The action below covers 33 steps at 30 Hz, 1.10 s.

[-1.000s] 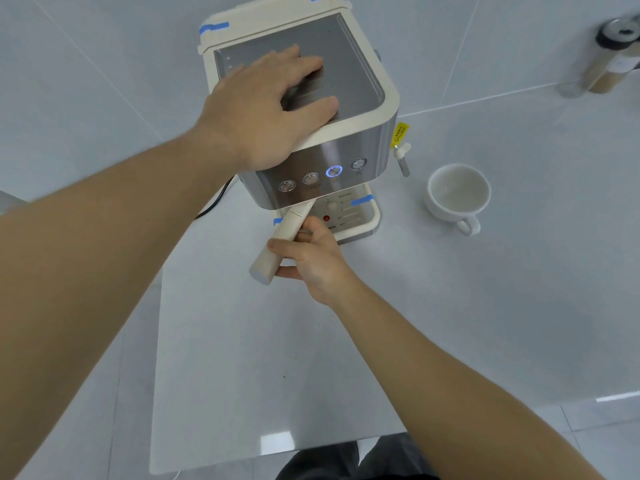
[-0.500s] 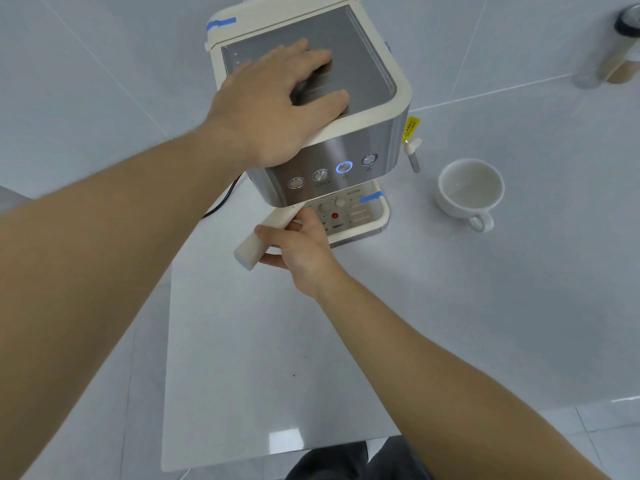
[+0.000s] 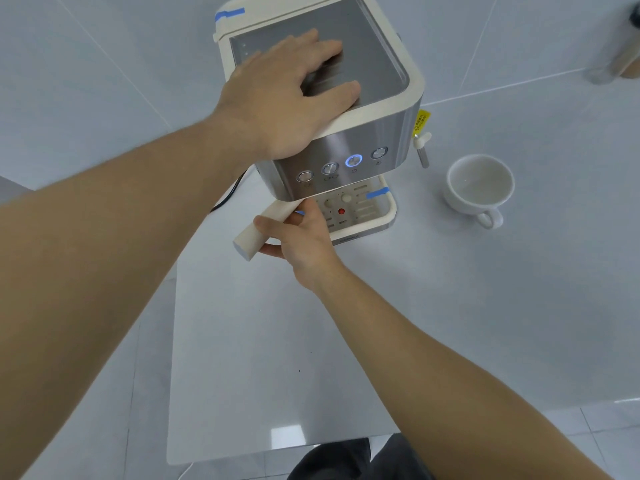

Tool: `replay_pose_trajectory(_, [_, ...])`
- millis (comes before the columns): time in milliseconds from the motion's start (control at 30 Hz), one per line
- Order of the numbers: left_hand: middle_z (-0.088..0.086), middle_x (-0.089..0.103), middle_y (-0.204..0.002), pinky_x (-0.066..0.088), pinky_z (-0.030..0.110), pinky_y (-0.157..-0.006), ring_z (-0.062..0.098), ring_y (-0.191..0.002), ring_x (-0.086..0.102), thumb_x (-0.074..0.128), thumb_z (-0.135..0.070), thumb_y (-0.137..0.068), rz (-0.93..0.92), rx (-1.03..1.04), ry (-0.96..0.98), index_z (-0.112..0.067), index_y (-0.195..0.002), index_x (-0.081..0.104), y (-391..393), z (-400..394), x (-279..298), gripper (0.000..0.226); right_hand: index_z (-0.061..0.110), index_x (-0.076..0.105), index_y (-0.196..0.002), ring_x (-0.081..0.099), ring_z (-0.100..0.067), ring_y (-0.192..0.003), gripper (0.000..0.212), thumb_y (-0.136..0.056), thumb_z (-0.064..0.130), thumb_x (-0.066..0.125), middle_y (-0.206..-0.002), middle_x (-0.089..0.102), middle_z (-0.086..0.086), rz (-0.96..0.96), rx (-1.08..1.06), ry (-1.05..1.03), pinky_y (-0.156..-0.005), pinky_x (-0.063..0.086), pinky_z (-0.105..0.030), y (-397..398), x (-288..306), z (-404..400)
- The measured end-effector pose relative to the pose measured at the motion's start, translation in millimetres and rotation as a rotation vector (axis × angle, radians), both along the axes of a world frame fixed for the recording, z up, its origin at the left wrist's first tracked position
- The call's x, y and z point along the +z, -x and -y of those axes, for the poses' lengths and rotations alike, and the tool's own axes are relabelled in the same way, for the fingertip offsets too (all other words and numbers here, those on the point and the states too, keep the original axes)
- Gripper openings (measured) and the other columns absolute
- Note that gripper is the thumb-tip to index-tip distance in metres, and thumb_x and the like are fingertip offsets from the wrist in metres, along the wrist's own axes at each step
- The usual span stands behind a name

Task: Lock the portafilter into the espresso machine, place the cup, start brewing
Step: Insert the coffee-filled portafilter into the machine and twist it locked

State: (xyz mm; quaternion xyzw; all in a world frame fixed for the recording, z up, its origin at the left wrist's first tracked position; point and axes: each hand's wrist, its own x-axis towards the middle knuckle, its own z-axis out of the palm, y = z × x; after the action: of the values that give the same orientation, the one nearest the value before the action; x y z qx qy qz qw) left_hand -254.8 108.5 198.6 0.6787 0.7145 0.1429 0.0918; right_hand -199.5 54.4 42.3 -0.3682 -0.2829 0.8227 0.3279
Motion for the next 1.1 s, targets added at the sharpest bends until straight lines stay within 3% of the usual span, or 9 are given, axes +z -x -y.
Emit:
replay_pose_trajectory(233, [0.002, 0.047, -0.151, 0.022, 0.04, -0.117, 0.016, -0.146, 0.033, 0.045, -0.056, -0.094, -0.017, 0.006, -0.015, -0.029, -0.144, 0.048, -2.1, 1.6, 1.6, 0.057, 0.011, 0.05, -0.111, 0.065, -0.028, -0.094, 0.042, -0.08, -0.007, 0.073, -0.096, 0.061, -0.008, -0.063, -0.027, 0.014, -0.07, 0.062, -0.041, 3.9, 6.5, 1.8])
replay_pose_trajectory(433, [-0.005, 0.034, -0.162, 0.015, 0.043, -0.124, 0.016, -0.153, 0.021, 0.045, -0.058, -0.094, -0.016, 0.028, -0.001, -0.036, -0.149, 0.041, -2.2, 2.4, 2.5, 0.06, 0.011, 0.05, -0.109, 0.066, -0.023, -0.087, 0.037, -0.082, -0.007, 0.069, -0.091, 0.065, -0.005, -0.057, 0.015, -0.015, -0.068, 0.061, -0.038, -8.0, -2.1, 4.5])
replay_pose_trajectory(533, [-0.003, 0.041, -0.157, 0.018, 0.041, -0.121, 0.016, -0.151, 0.025, 0.045, -0.058, -0.094, -0.009, 0.015, -0.011, -0.034, -0.146, 0.045, -1.9, 2.7, 1.9, 0.058, 0.013, 0.051, -0.109, 0.065, -0.026, -0.087, 0.037, -0.083, -0.007, 0.068, -0.092, 0.065, -0.007, -0.053, 0.015, -0.017, -0.065, 0.06, -0.036, -8.5, -3.3, 4.5])
replay_pose_trajectory(600, [-0.002, 0.043, -0.155, 0.019, 0.041, -0.12, 0.016, -0.15, 0.028, 0.045, -0.057, -0.094, -0.015, 0.008, -0.014, -0.033, -0.145, 0.047, -1.2, 2.2, 1.2, 0.057, 0.013, 0.05, -0.108, 0.064, -0.028, -0.091, 0.037, -0.083, -0.006, 0.068, -0.1, 0.064, -0.012, -0.063, 0.012, -0.017, -0.067, 0.061, -0.039, -6.0, -3.8, 5.3])
replay_pose_trajectory(700, [-0.006, 0.031, -0.164, 0.016, 0.043, -0.123, 0.016, -0.153, 0.022, 0.045, -0.06, -0.093, -0.016, 0.024, -0.008, -0.038, -0.147, 0.043, -1.1, 1.0, 0.8, 0.058, 0.012, 0.049, -0.109, 0.065, -0.031, -0.096, 0.038, -0.082, -0.005, 0.07, -0.105, 0.062, -0.016, -0.089, -0.024, 0.007, -0.072, 0.062, -0.041, 3.8, 0.1, 6.4])
replay_pose_trajectory(800, [-0.005, 0.029, -0.165, 0.015, 0.045, -0.124, 0.015, -0.154, 0.02, 0.044, -0.062, -0.09, -0.005, 0.03, 0.006, -0.039, -0.147, 0.042, -0.5, 0.8, 0.7, 0.062, 0.016, 0.052, -0.115, 0.064, -0.04, -0.113, 0.046, -0.079, -0.004, 0.073, -0.11, 0.06, -0.017, -0.126, -0.097, 0.049, -0.069, 0.062, -0.038, 18.3, 3.1, 6.1])
replay_pose_trajectory(967, [0.002, 0.048, -0.15, 0.021, 0.039, -0.117, 0.014, -0.144, 0.035, 0.045, -0.057, -0.092, -0.007, 0.011, -0.014, -0.029, -0.14, 0.051, -3.0, 2.5, 1.6, 0.056, 0.006, 0.051, -0.126, 0.059, -0.041, -0.121, 0.054, -0.077, -0.003, 0.074, -0.122, 0.06, -0.026, -0.174, -0.185, 0.08, -0.065, 0.062, -0.035, 36.8, 4.6, 3.3])
replay_pose_trajectory(1100, [0.0, 0.051, -0.138, 0.021, 0.037, -0.117, 0.014, -0.143, 0.035, 0.046, -0.054, -0.096, -0.01, 0.006, -0.012, -0.027, -0.142, 0.05, -3.6, 2.9, 2.4, 0.053, 0.001, 0.052, -0.126, 0.059, -0.041, -0.121, 0.056, -0.075, 0.0, 0.075, -0.128, 0.058, -0.029, -0.197, -0.231, 0.074, -0.066, 0.061, -0.036, 47.0, 5.4, 1.8])
